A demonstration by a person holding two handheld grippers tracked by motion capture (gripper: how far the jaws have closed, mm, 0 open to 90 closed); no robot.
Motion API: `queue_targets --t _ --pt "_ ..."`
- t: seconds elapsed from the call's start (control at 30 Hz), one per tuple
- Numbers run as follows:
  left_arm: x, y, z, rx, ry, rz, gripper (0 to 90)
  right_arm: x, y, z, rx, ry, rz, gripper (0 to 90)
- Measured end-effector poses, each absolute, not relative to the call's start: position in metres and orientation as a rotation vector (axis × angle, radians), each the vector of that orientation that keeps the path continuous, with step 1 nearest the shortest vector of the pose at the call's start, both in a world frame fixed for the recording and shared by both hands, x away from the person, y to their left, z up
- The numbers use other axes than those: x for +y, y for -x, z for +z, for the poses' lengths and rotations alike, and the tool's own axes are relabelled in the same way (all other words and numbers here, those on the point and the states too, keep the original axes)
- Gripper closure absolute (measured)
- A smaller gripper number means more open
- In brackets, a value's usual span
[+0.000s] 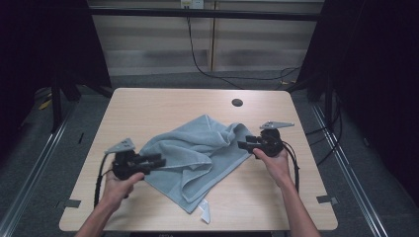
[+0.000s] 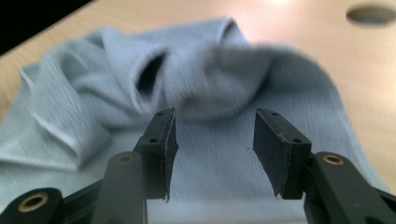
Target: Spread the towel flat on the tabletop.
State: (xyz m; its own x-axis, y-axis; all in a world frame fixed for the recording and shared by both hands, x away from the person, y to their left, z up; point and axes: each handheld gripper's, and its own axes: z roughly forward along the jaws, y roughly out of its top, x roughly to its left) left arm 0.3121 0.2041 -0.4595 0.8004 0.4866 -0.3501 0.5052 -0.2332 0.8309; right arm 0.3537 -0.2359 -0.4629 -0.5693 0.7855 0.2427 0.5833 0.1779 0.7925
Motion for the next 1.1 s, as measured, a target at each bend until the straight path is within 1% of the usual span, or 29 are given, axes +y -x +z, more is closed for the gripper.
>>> queue_targets --t 0.03,0.13,0.17,0.23,0.3,0.37,0.4,0.43,0.47,0.53,0.57,0.6,0.63,0.67,0.7,0.77,0.8,0.83,0.87,0.9,0.97,1.0,1.1 --pt "0.204 -0.312 -0.459 0.753 -1.872 -0.021 62.2 -0.236 -0.354 -0.463 2.231 -1.324 1.34 49.5" --pt "0.174 -0.306 -0.479 0.711 -1.977 -0.078 59.7 -0.236 -0.353 -0.484 2.283 -1.351 1.307 49.6" --pt "0.162 -0.306 -0.487 0.71 -2.017 -0.093 55.4 -0.232 -0.357 -0.494 2.326 -1.356 1.293 47.5" --pt "0.158 -0.306 -0.492 0.716 -2.022 -0.098 48.1 -0.227 -0.36 -0.499 2.328 -1.351 1.278 45.3" --pt "0.15 -0.306 -0.498 0.701 -2.047 -0.074 39.4 -0.224 -0.362 -0.5 2.338 -1.345 1.267 44.2" --pt "0.148 -0.307 -0.503 0.699 -2.073 -0.065 39.0 -0.218 -0.364 -0.506 2.353 -1.332 1.224 41.8" --pt "0.146 -0.306 -0.506 0.711 -2.079 -0.076 35.6 -0.213 -0.363 -0.509 2.349 -1.302 1.207 41.4" --pt "0.145 -0.304 -0.508 0.703 -2.096 -0.035 41.0 -0.208 -0.36 -0.508 2.34 -1.299 1.166 41.8" --pt "0.145 -0.302 -0.507 0.707 -2.108 0.001 41.0 -0.208 -0.36 -0.508 2.34 -1.299 1.166 41.8" --pt "0.146 -0.303 -0.506 0.718 -2.116 0.0 42.4 -0.203 -0.355 -0.506 2.369 -1.27 1.125 41.8" --pt "0.148 -0.303 -0.506 0.726 -2.122 0.02 52.8 -0.2 -0.348 -0.506 2.385 -1.233 1.127 42.0" --pt "0.151 -0.304 -0.506 0.735 -2.125 0.038 52.8 -0.2 -0.348 -0.506 2.385 -1.233 1.127 42.0" --pt "0.163 -0.306 -0.506 0.739 -2.125 0.057 61.0 -0.195 -0.336 -0.504 2.433 -1.201 1.111 42.0" --pt "0.17 -0.308 -0.506 0.743 -2.121 0.049 67.1 -0.193 -0.33 -0.503 2.454 -1.189 1.103 42.0" --pt "0.17 -0.308 -0.506 0.743 -2.121 0.049 70.7 -0.191 -0.323 -0.502 2.473 -1.172 1.101 42.1" --pt "0.188 -0.309 -0.504 0.753 -2.113 0.046 78.9 -0.187 -0.307 -0.501 2.508 -1.148 1.12 42.2" --pt "0.196 -0.309 -0.503 0.763 -2.102 0.049 81.1 -0.185 -0.301 -0.501 2.525 -1.138 1.128 42.4" --pt "0.196 -0.309 -0.503 0.763 -2.102 0.049 82.6 -0.185 -0.301 -0.501 2.525 -1.138 1.128 42.4" --pt "0.207 -0.311 -0.501 0.772 -2.075 0.033 83.4 -0.179 -0.284 -0.5 2.581 -1.097 1.16 43.2" --pt "0.207 -0.311 -0.501 0.772 -2.075 0.033 83.6 -0.176 -0.279 -0.499 2.596 -1.079 1.174 43.7" --pt "0.22 -0.311 -0.499 0.791 -2.039 0.024 84.2 -0.174 -0.267 -0.498 2.638 -1.042 1.19 45.4" --pt "0.22 -0.311 -0.499 0.791 -2.039 0.024 84.1 -0.174 -0.267 -0.498 2.638 -1.042 1.19 45.4" --pt "0.224 -0.309 -0.494 0.796 -2.009 0.027 82.1 -0.187 -0.262 -0.493 2.592 -1.072 1.246 45.1"
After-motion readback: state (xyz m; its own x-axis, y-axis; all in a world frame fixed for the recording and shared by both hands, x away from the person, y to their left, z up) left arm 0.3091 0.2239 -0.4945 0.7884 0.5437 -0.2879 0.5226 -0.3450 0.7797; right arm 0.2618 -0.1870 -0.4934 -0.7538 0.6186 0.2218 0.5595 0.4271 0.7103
